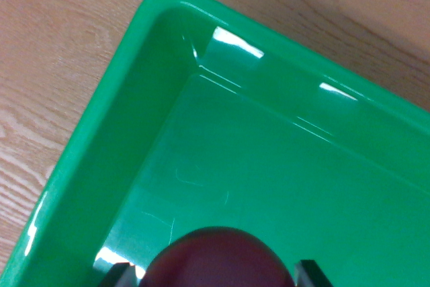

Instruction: Pick fruit

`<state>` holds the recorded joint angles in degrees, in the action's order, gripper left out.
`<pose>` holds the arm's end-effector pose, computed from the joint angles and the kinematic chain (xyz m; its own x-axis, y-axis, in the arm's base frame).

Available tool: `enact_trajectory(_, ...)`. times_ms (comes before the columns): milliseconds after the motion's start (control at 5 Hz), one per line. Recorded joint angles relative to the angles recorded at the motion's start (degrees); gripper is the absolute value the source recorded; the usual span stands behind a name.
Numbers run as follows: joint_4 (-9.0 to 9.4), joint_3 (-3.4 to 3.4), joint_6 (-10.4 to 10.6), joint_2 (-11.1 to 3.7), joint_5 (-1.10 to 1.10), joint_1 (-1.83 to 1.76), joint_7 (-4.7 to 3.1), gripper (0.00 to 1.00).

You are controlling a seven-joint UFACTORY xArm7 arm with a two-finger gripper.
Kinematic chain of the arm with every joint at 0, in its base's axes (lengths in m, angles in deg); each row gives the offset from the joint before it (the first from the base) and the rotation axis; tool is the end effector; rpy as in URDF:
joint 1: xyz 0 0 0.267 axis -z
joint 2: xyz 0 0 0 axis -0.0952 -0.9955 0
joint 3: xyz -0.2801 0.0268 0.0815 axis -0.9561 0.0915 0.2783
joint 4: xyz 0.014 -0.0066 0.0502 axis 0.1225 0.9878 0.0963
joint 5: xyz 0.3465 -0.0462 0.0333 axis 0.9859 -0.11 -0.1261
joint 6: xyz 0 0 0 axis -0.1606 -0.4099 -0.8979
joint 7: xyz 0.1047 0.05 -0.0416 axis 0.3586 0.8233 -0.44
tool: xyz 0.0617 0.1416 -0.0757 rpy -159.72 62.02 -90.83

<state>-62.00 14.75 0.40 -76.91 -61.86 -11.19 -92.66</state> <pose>0.4628 0.1112 0.2272 0.8834 0.4647 -0.0601 0.4666 -0.8842 0.0214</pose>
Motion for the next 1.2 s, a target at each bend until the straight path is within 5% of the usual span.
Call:
enact_trajectory(600, -3.03, 0.18, -4.87, 1.87, 0.5, 0.18, -0.45, 1.0)
enact_trajectory(1200, -4.45, 0.27, -7.16, 2.75, 0.73, 0.27, -0.66, 1.0)
